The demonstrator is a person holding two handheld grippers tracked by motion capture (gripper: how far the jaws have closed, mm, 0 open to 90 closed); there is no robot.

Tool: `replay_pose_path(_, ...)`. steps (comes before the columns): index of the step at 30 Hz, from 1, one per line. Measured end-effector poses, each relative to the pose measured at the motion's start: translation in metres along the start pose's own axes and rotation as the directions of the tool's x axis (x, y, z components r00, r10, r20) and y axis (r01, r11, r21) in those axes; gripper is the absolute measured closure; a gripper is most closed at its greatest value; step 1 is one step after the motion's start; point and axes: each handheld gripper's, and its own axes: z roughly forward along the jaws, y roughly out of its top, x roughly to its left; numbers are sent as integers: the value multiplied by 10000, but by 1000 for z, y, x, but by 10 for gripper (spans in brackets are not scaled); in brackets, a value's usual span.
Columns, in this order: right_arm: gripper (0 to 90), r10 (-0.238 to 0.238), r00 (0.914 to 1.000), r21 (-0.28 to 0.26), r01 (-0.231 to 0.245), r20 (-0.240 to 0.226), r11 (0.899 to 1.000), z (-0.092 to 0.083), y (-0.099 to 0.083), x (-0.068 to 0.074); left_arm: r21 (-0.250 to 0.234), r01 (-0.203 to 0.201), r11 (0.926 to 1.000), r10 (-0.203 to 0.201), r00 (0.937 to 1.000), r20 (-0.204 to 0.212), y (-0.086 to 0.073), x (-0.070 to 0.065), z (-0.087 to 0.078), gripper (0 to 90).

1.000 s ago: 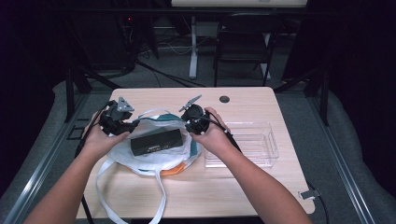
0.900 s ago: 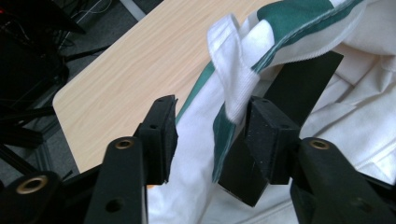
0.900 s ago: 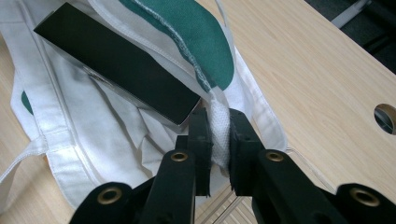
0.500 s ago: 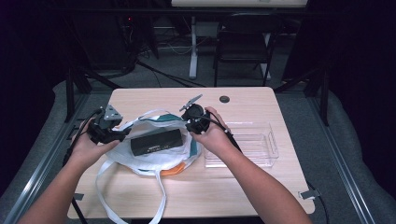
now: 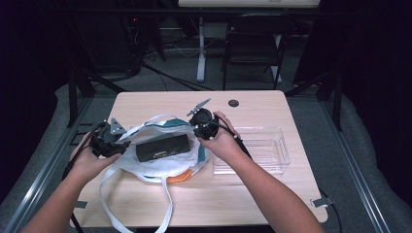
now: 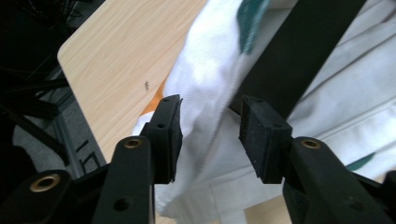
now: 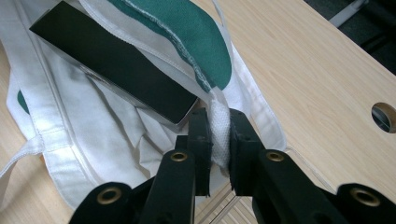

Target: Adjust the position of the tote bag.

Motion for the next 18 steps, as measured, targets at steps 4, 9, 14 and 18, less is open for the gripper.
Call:
replay_pose_path(4, 814, 45, 10000, -32, -45, -10, 10000, 0, -1, -1, 20, 12, 10000, -12, 10000, -71, -2, 2, 1, 728)
replay_pose_path(9, 814, -32, 10000, -15, 32, 22, 10000, 0, 0, 0, -48, 45, 10000, -46, 9997, -224, 0, 2, 0, 823)
replay_pose_path(14, 814, 16, 10000, -71, -15, 85, 10000, 1, 0, -2, 5, 49, 10000, -49, 9996, -290, 7, 2, -1, 862)
replay_pose_path(18, 814, 27, 9999, -111, -25, 123, 9999, 1, 0, -3, 80, 161, 9998, -159, 9995, -291, 12, 6, 0, 873)
